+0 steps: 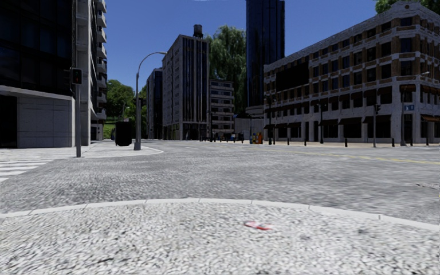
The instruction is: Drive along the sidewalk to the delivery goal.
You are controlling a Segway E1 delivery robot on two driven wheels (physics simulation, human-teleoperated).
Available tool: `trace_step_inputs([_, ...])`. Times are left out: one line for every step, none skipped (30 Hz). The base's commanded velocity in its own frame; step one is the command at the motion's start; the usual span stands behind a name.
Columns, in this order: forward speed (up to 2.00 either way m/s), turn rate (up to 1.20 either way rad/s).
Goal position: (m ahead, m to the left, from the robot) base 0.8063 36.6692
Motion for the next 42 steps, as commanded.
trace_step_inputs([1.19,0.84])
trace_step_inputs([1.22,0.84])
trace_step_inputs([1.22,0.84])
trace_step_inputs([1.23,0.84])
trace_step_inputs([1.24,0.84])
trace_step_inputs([1.24,0.84])
trace_step_inputs([1.24,0.84])
trace_step_inputs([1.24,0.85])
trace_step_inputs([1.24,0.85])
trace_step_inputs([1.25,0.85])
trace_step_inputs([1.25,0.86])
trace_step_inputs([1.25,0.86])
trace_step_inputs([1.25,0.89])
trace_step_inputs([1.25,0.89])
trace_step_inputs([1.25,0.91])
trace_step_inputs([1.25,0.93])
trace_step_inputs([1.25,0.94])
trace_step_inputs([1.25,0.94])
trace_step_inputs([1.25,0.94])
trace_step_inputs([1.25,0.96])
trace_step_inputs([1.25,0.98])
trace_step_inputs([1.25,1.02])
trace_step_inputs([1.25,1.04])
trace_step_inputs([1.25,1.04])
trace_step_inputs([1.25,1.05])
trace_step_inputs([1.25,1.1])
trace_step_inputs([1.25,1.14])
trace_step_inputs([1.25,1.15])
trace_step_inputs([1.25,1.16])
trace_step_inputs([1.25,1.16])
trace_step_inputs([1.25,1.16])
trace_step_inputs([1.25,1.16])
trace_step_inputs([1.25,1.16])
trace_step_inputs([1.25,1.16])
trace_step_inputs([1.25,1.16])
trace_step_inputs([1.25,1.16])
trace_step_inputs([1.25,1.16])
trace_step_inputs([1.25,1.16])
trace_step_inputs([1.25,1.16])
trace_step_inputs([1.25,1.16])
trace_step_inputs([1.25,1.16])
trace_step_inputs([1.25,1.16])
